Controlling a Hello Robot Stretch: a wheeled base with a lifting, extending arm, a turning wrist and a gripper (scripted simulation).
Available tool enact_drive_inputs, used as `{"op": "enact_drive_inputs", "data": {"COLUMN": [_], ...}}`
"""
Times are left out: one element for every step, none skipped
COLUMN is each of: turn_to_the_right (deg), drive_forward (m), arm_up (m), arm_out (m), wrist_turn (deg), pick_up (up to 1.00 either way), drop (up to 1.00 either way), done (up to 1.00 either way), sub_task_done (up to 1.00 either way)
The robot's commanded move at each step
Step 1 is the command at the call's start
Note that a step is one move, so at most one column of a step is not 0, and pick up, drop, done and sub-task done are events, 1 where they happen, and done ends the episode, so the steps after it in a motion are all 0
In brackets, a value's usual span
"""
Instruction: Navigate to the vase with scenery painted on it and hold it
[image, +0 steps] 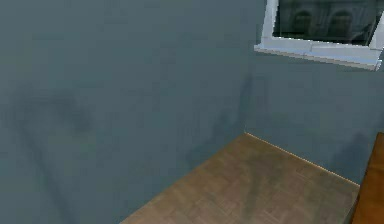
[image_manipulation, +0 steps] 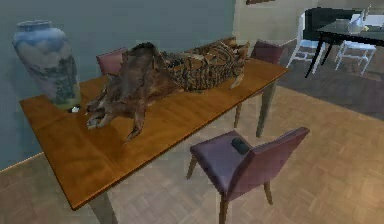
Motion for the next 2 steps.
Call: {"op": "enact_drive_inputs", "data": {"turn_to_the_right": [3.0,0.0], "drive_forward": [0.00,0.45], "arm_up": [0.00,0.00], "arm_out": [0.00,0.00], "wrist_turn": [0.0,0.0], "pick_up": [0.00,0.00], "drop": [0.00,0.00], "done": [0.00,0.00], "sub_task_done": [0.00,0.00]}}
